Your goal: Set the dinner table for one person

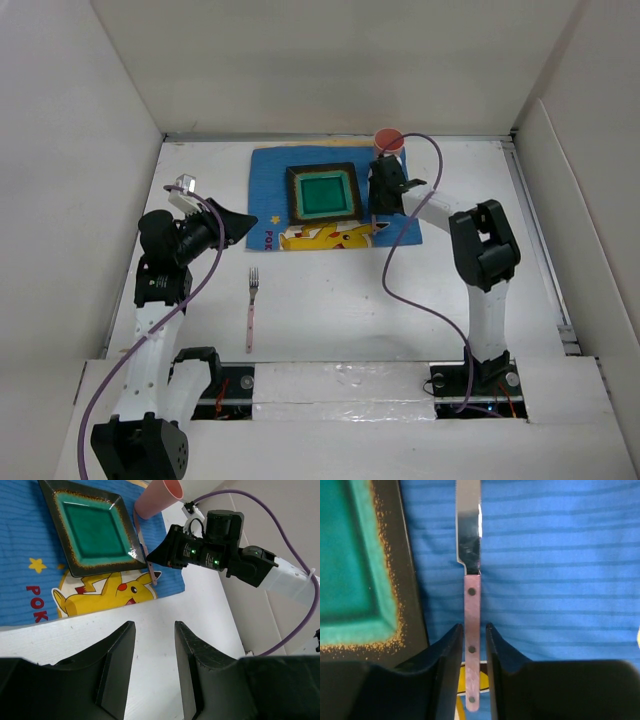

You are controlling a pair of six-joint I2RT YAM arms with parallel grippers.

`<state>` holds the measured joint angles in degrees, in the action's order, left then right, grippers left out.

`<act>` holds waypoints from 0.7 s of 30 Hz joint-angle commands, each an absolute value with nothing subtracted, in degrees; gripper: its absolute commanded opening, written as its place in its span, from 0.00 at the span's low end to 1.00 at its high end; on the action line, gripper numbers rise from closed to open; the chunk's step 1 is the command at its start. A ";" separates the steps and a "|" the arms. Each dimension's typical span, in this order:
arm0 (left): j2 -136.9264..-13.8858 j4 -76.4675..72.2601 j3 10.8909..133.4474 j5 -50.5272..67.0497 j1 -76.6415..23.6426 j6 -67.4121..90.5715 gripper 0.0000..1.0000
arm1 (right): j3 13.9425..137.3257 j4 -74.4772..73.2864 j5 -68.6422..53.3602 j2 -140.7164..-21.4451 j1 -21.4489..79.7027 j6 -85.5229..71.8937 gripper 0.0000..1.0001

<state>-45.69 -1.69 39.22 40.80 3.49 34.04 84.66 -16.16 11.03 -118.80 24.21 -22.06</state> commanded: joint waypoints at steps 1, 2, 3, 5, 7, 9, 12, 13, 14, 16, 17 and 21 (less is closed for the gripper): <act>-45.44 -4.48 39.11 42.36 3.87 33.84 0.34 | 84.12 -13.71 11.34 -116.02 23.55 -23.47 0.33; -45.61 -4.40 39.20 42.28 3.87 33.75 0.34 | 83.76 -13.28 11.51 -114.36 23.55 -23.38 0.35; -45.62 -4.39 39.20 42.28 3.87 33.66 0.34 | 83.50 -13.45 11.51 -113.21 23.55 -23.47 0.37; -45.27 -4.48 38.94 42.01 3.87 33.84 0.34 | 82.54 -13.45 12.12 -110.67 24.08 -23.20 0.38; -45.26 -4.75 39.11 41.92 3.87 34.01 0.34 | 81.30 -13.36 13.79 -105.93 25.92 -22.50 0.40; -45.18 -4.49 39.20 41.49 3.87 33.93 0.34 | 78.15 -11.53 14.15 -100.32 27.94 -22.06 0.34; -44.21 -5.01 38.85 40.96 3.87 34.63 0.34 | 71.03 -7.39 13.27 -95.20 35.83 -21.97 0.00; -43.43 -5.62 38.76 40.70 3.87 34.80 0.29 | 69.28 -6.51 13.36 -92.75 38.64 -23.02 0.00; -43.16 -5.97 38.85 40.26 3.87 34.98 0.22 | 67.43 -5.11 14.06 -92.12 45.02 -23.81 0.00; -42.19 -6.68 39.02 39.99 3.87 35.51 0.01 | 64.25 -1.76 15.11 -92.11 51.73 -26.00 0.00; -41.75 -7.11 39.02 38.69 3.87 35.68 0.00 | 64.34 -1.58 16.07 -93.68 57.77 -28.36 0.00; -39.38 -5.29 41.30 33.94 3.87 35.95 0.00 | 69.68 -3.95 21.08 -100.79 71.08 -33.66 0.02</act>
<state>-41.39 -3.53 39.00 37.26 3.49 35.70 67.55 -3.88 16.05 -96.49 65.21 -28.69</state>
